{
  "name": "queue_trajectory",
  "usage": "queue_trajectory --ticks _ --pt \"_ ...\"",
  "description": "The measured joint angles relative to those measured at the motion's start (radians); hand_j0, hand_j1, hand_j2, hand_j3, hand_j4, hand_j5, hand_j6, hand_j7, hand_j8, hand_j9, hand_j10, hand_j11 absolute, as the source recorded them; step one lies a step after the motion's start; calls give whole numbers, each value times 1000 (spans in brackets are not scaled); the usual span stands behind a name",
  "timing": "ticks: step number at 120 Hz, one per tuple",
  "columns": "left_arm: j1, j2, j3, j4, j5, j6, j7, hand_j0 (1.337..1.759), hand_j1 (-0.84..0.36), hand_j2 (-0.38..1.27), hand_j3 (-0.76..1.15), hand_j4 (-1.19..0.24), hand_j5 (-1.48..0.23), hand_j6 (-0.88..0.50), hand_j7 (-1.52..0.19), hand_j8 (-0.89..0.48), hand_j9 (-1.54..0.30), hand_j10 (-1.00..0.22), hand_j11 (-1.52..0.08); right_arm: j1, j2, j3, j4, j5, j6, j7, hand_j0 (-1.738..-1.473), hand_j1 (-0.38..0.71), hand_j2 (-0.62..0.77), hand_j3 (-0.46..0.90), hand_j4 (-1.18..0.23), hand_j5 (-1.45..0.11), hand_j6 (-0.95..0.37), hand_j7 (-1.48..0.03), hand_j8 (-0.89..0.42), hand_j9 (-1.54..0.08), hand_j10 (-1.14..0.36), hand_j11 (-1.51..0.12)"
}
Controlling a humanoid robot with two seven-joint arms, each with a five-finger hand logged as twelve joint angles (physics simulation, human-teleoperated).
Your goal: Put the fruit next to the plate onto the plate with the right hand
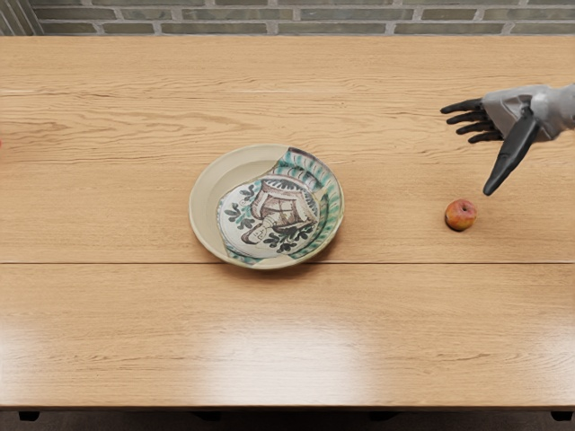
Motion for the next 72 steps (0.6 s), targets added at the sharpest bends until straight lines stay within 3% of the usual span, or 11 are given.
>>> queue_trajectory --ticks 20,32,72 --pt "0 0 0 0 0 0 0 1658 349 0 0 0 0 0 0 0 0 0 0 -14 -85 -3 229 -122 -110 0 -1658 -349 0 0 -3 0 -3 0 -3 0 -2 0" --pt "0 0 0 0 0 0 0 1658 349 0 0 0 0 0 0 0 0 0 0 -41 -117 -7 316 -160 -215 0 -1658 -349 0 0 -3 0 -4 0 -3 0 -2 0" --pt "0 0 0 0 0 0 0 1658 349 0 0 0 0 0 0 0 0 0 0 -124 -105 -36 393 -246 -375 0 -1658 -349 1 0 -5 -1 -6 0 -5 0 -4 0"
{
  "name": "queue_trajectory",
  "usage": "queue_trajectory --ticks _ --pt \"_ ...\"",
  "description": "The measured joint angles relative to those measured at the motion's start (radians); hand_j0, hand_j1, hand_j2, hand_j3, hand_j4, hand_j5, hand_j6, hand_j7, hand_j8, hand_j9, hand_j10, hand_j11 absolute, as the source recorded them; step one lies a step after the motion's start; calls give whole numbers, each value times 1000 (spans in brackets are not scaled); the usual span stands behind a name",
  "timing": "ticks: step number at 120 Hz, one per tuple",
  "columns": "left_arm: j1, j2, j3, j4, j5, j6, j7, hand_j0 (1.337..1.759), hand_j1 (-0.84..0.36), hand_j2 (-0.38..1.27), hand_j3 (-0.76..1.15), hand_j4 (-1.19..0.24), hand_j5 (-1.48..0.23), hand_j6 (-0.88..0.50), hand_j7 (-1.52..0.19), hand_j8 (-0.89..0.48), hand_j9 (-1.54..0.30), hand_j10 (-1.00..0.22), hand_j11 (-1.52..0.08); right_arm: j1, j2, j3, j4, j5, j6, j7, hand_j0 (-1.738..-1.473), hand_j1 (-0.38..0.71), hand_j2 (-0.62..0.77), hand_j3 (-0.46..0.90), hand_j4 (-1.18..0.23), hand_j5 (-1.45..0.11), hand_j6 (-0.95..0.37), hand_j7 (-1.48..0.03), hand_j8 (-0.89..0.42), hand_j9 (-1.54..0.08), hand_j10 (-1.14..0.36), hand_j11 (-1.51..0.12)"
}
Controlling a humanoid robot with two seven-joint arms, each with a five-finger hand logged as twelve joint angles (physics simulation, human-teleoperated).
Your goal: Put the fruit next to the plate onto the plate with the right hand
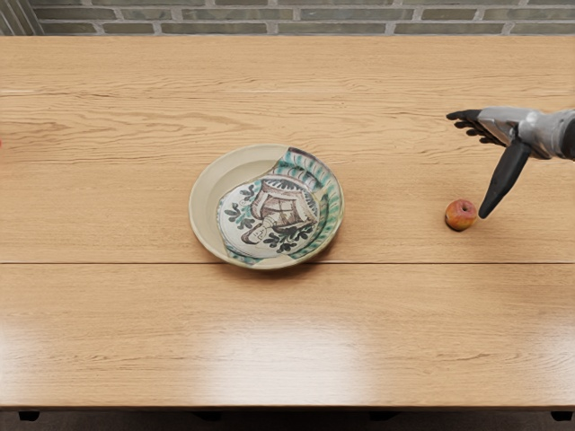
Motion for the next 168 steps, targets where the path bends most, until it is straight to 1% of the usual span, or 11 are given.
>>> queue_trajectory --ticks 14,32,48,67,97,114,134,168 --pt "0 0 0 0 0 0 0 1658 349 0 0 0 0 0 0 0 0 0 0 -21 18 -19 30 -68 -61 0 -1658 -348 1 0 -6 -2 -8 -1 -6 -2 -5 -2" --pt "0 0 0 0 0 0 0 1658 349 0 0 0 0 0 0 0 0 0 0 -29 21 -80 80 -137 -156 0 -1658 -333 -1 0 -19 -19 -22 -19 -20 -19 -18 -19" --pt "0 0 0 0 0 0 0 1658 349 0 0 0 0 0 0 0 0 0 0 -32 15 -141 118 -169 -232 0 -1658 -315 -4 0 -35 -39 -37 -39 -36 -39 -34 -39" --pt "0 0 0 0 0 0 0 1658 349 0 0 0 0 0 0 0 0 0 0 -50 6 -188 152 -194 -303 0 -1658 -265 -12 0 -77 -94 -80 -93 -78 -94 -76 -93" --pt "0 0 0 0 0 0 0 1658 349 0 0 0 0 0 0 0 0 0 0 -89 7 -213 163 -245 -367 0 -1658 -138 -32 0 -184 -233 -187 -232 -185 -232 -183 -232" --pt "0 0 0 0 0 0 0 1658 349 0 0 0 0 0 0 0 0 0 0 -109 10 -215 163 -268 -404 0 -1658 -88 -40 0 -226 -287 -229 -286 -227 -287 -225 -287" --pt "0 0 0 0 0 0 0 1658 349 0 0 0 0 0 0 0 0 0 0 -122 13 -234 163 -285 -458 0 -1658 -57 -45 0 -252 -321 -255 -320 -253 -321 -251 -320" --pt "0 0 0 0 0 0 0 1658 349 0 0 0 0 0 0 0 0 0 0 -128 31 -268 156 -306 -538 0 -1658 -34 -48 0 -271 -346 -274 -345 -272 -346 -271 -346"
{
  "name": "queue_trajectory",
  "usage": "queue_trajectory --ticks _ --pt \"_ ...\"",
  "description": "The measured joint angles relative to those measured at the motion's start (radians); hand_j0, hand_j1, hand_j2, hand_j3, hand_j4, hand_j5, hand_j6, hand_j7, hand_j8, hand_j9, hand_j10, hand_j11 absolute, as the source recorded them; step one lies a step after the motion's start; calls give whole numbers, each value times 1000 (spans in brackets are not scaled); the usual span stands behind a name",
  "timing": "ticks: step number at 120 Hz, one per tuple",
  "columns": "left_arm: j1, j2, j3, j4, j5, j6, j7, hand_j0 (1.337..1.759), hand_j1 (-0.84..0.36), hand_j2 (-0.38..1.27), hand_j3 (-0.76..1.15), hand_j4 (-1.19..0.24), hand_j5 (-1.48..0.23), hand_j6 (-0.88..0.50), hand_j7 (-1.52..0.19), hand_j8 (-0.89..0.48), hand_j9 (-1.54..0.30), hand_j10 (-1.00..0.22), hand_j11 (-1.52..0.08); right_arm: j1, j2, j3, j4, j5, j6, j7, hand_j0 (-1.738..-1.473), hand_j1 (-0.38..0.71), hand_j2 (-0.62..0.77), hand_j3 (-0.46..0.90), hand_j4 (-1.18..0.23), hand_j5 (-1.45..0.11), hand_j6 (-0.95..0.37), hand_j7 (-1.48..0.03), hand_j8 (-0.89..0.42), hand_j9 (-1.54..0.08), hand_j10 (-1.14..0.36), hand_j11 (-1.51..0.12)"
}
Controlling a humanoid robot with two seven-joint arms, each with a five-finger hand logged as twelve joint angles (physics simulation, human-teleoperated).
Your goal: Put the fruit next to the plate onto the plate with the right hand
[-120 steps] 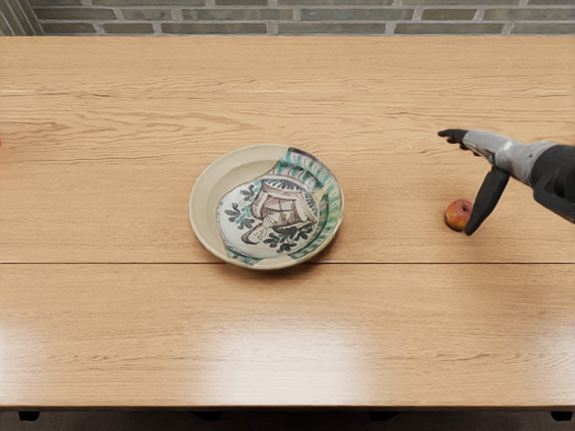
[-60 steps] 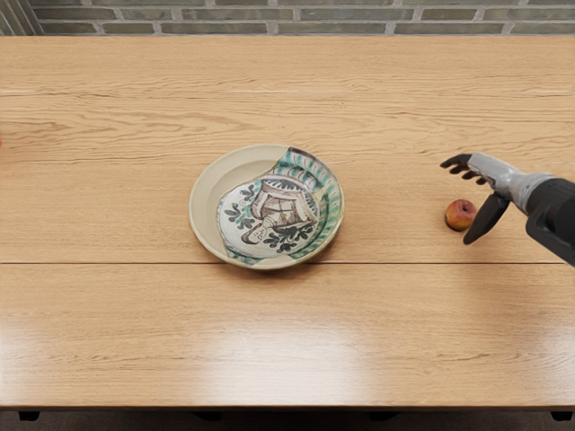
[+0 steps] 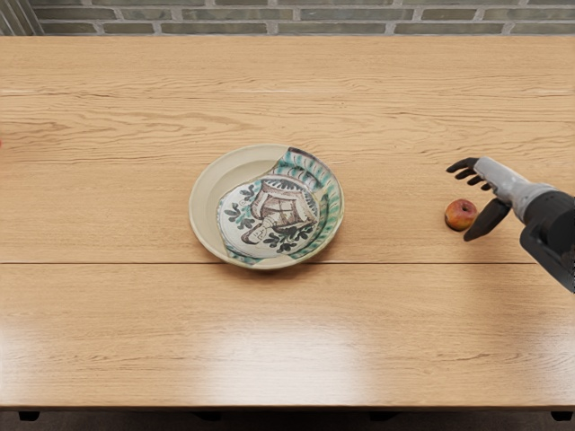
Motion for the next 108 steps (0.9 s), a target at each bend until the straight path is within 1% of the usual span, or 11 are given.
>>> queue_trajectory --ticks 33,54,76,108 --pt "0 0 0 0 0 0 0 1658 349 0 0 0 0 0 0 0 0 0 0 -11 54 -19 -44 -33 -39 0 -1658 -9 -52 0 -291 -373 -293 -372 -292 -372 -291 -372" --pt "0 0 0 0 0 0 0 1658 349 0 0 0 0 0 0 0 0 0 0 -19 64 -31 -55 -41 -57 0 -1658 14 -56 0 -310 -398 -312 -397 -311 -397 -309 -397" --pt "0 0 0 0 0 0 0 1658 349 0 0 0 0 0 0 0 0 0 0 -21 90 -44 -84 -50 -66 0 -1658 27 -58 0 -320 -411 -322 -410 -321 -411 -320 -411" --pt "0 0 0 0 0 0 0 1658 349 0 0 0 0 0 0 0 0 0 0 -21 96 -56 -109 -54 -67 0 -1658 34 -60 0 -326 -420 -328 -419 -327 -419 -326 -419"
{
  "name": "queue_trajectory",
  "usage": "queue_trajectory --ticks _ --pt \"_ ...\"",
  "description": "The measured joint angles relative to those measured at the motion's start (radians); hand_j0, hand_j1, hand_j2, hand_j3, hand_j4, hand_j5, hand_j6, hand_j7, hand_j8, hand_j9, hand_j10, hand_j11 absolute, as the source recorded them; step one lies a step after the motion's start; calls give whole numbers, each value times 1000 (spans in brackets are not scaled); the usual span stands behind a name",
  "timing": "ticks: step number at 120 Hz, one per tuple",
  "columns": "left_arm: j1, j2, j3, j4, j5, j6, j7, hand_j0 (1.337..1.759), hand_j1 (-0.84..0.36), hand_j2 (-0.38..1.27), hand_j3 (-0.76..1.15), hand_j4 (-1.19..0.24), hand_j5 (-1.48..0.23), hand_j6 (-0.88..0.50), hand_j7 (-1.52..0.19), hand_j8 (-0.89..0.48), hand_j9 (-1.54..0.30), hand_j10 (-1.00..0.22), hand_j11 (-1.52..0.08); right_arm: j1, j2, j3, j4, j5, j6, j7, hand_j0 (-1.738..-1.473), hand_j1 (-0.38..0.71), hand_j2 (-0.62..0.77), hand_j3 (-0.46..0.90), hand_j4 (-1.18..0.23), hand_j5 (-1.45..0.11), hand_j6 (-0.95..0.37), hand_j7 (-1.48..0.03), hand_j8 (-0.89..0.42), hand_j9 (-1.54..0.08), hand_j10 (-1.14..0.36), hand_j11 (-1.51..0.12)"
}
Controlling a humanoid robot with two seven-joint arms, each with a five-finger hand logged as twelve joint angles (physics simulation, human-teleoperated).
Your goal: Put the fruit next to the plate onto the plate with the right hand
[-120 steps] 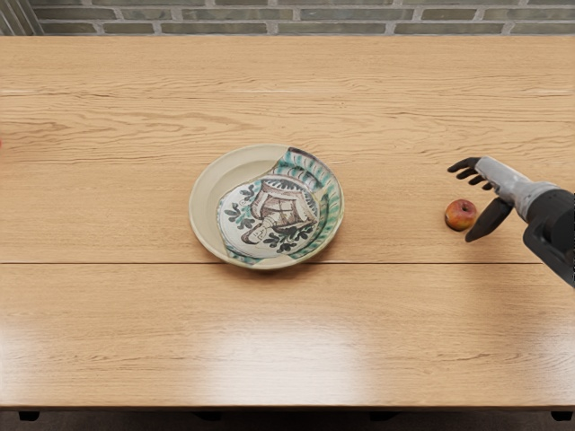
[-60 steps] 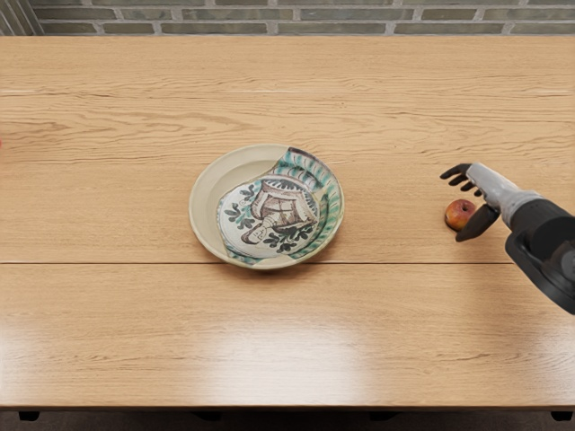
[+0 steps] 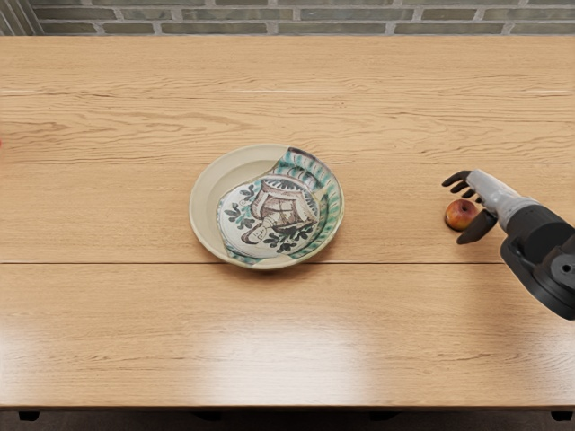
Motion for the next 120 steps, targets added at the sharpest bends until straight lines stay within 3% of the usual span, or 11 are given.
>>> queue_trajectory --ticks 52,120 --pt "0 0 0 0 0 0 0 1658 349 0 0 0 0 0 0 0 0 0 0 10 1 8 -31 46 43 0 -1658 46 -62 0 -336 -432 -338 -431 -337 -432 -336 -432" --pt "0 0 0 0 0 0 0 1658 349 0 0 0 0 0 0 0 0 0 0 0 34 3 -46 38 -40 0 -1658 212 -88 0 -477 -609 -476 -612 -432 -613 -474 -612"
